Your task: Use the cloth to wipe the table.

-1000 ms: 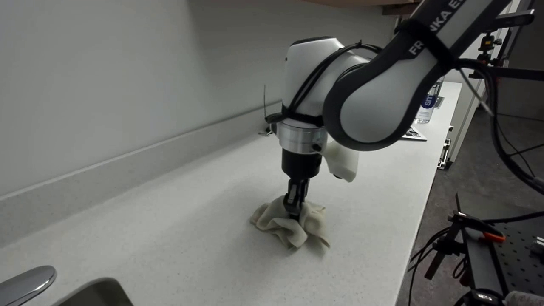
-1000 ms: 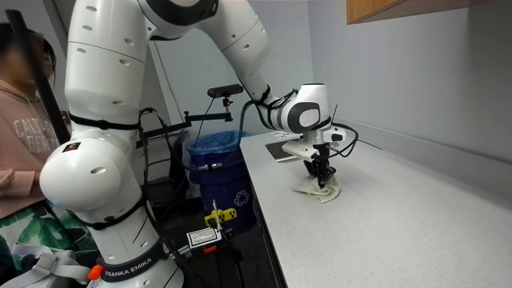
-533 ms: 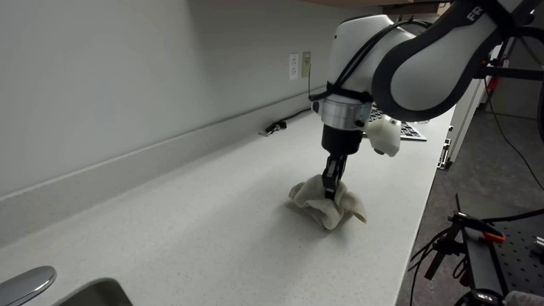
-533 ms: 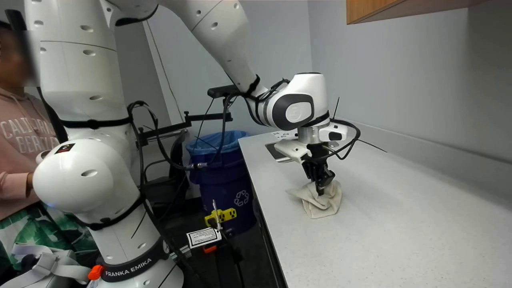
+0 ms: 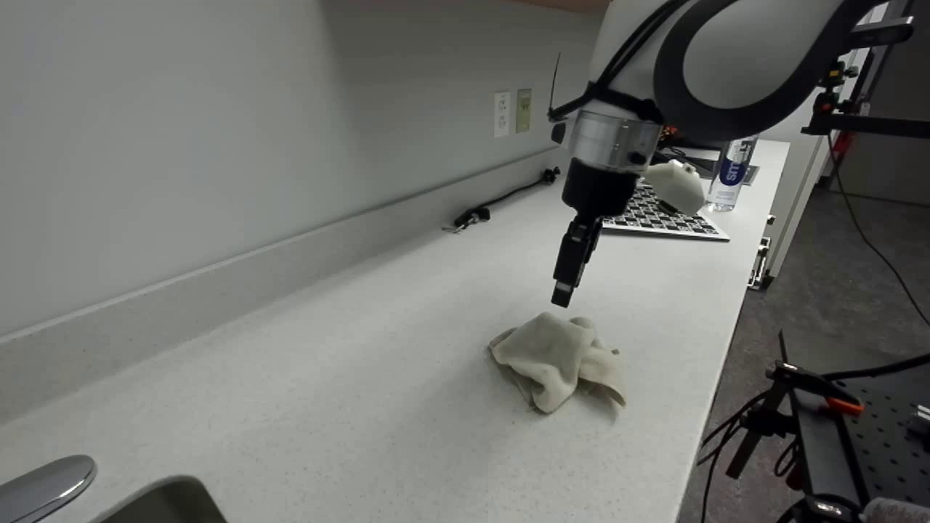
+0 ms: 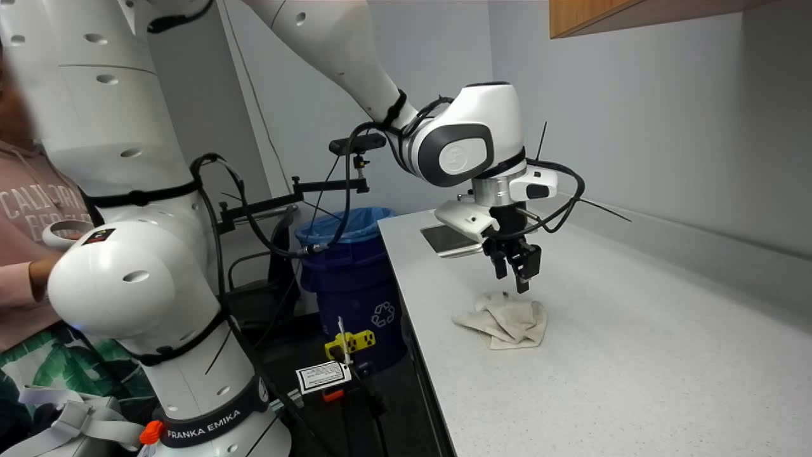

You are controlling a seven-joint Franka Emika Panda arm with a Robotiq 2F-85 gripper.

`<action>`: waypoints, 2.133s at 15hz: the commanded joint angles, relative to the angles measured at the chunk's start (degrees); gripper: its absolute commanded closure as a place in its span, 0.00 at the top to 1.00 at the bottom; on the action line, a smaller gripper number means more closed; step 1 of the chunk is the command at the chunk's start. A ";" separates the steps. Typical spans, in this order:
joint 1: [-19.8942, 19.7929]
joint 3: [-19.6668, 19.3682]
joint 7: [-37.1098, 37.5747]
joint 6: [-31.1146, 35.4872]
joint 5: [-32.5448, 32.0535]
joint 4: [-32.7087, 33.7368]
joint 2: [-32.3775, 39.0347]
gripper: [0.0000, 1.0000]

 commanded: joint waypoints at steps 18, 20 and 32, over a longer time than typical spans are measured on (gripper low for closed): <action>1.67 -7.78 -14.81 -10.89 1.83 -5.72 -27.16 1.00; 1.93 -7.79 -14.46 -11.17 1.68 -5.38 -27.91 1.00; 1.79 -7.64 -12.90 -9.15 1.49 -5.19 -26.78 1.00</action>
